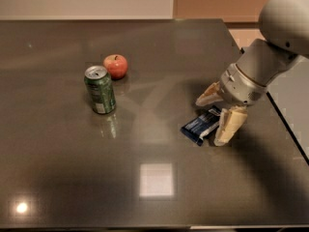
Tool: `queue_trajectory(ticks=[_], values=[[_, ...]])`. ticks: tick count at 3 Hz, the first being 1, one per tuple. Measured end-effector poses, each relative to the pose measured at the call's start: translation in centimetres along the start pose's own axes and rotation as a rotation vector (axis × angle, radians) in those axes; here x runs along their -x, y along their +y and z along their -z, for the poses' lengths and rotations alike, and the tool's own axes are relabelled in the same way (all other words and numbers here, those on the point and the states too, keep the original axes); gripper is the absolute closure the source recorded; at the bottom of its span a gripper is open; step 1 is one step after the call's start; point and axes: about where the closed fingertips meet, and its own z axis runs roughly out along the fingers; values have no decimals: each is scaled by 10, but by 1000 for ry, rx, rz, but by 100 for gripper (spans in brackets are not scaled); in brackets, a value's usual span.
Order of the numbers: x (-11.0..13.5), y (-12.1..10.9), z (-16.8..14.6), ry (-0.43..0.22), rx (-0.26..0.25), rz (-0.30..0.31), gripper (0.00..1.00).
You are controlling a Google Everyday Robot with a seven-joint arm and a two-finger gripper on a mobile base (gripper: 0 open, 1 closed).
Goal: Pick rxbar blueberry
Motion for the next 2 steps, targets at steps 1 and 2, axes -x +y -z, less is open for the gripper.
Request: queue_trajectory(ticks=[1, 2], values=[[1, 2, -5, 0, 15, 3, 48], [4, 1, -2, -7, 17, 5, 70]])
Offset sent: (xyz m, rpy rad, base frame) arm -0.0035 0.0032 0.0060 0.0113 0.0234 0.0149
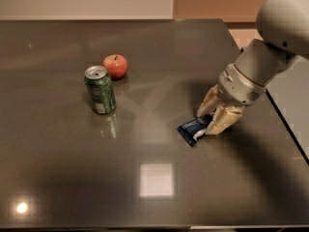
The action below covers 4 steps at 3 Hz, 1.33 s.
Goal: Pick rxbar blueberry
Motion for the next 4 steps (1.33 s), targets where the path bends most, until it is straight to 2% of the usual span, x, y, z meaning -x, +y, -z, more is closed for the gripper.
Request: queue_trajectory(ticks=[1, 2, 4], values=[[4, -2, 11, -10, -15, -1, 95], [4, -4, 23, -13, -32, -14, 100], [17, -17, 66, -21, -62, -52, 100]])
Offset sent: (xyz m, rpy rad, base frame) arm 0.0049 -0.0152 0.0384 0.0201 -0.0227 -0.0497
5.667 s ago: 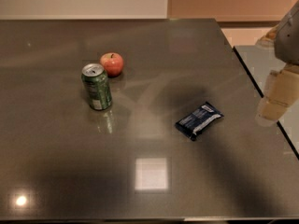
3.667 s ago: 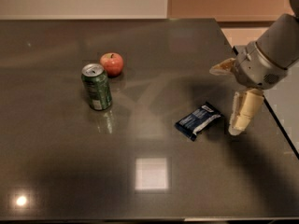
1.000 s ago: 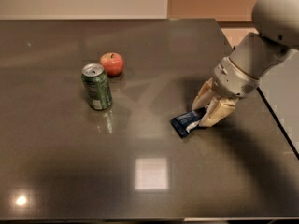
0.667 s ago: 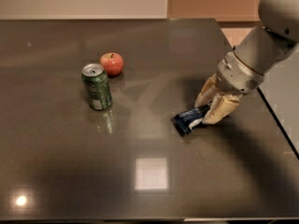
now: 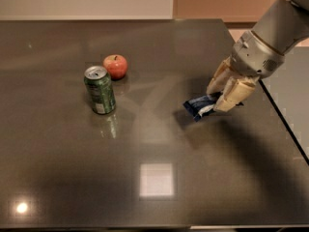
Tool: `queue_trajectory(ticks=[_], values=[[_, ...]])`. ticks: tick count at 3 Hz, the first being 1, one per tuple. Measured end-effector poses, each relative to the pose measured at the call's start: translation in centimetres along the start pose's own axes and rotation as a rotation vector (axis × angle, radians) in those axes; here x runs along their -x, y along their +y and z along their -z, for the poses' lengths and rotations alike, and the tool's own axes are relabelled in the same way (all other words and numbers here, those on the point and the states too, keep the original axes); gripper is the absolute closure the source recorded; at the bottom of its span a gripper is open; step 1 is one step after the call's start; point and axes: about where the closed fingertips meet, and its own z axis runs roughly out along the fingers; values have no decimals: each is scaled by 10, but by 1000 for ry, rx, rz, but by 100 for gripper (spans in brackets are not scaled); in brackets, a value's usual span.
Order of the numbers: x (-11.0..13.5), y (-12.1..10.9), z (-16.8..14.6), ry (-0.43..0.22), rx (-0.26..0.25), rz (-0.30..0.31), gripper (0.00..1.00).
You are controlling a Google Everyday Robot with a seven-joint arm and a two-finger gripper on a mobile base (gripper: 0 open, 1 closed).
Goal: Pick rxbar blueberry
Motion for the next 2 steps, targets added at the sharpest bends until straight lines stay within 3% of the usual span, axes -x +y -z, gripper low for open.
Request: queue_trajectory(ticks=[1, 2], values=[[19, -21, 32, -30, -65, -19, 100], [19, -21, 32, -31, -66, -18, 100]])
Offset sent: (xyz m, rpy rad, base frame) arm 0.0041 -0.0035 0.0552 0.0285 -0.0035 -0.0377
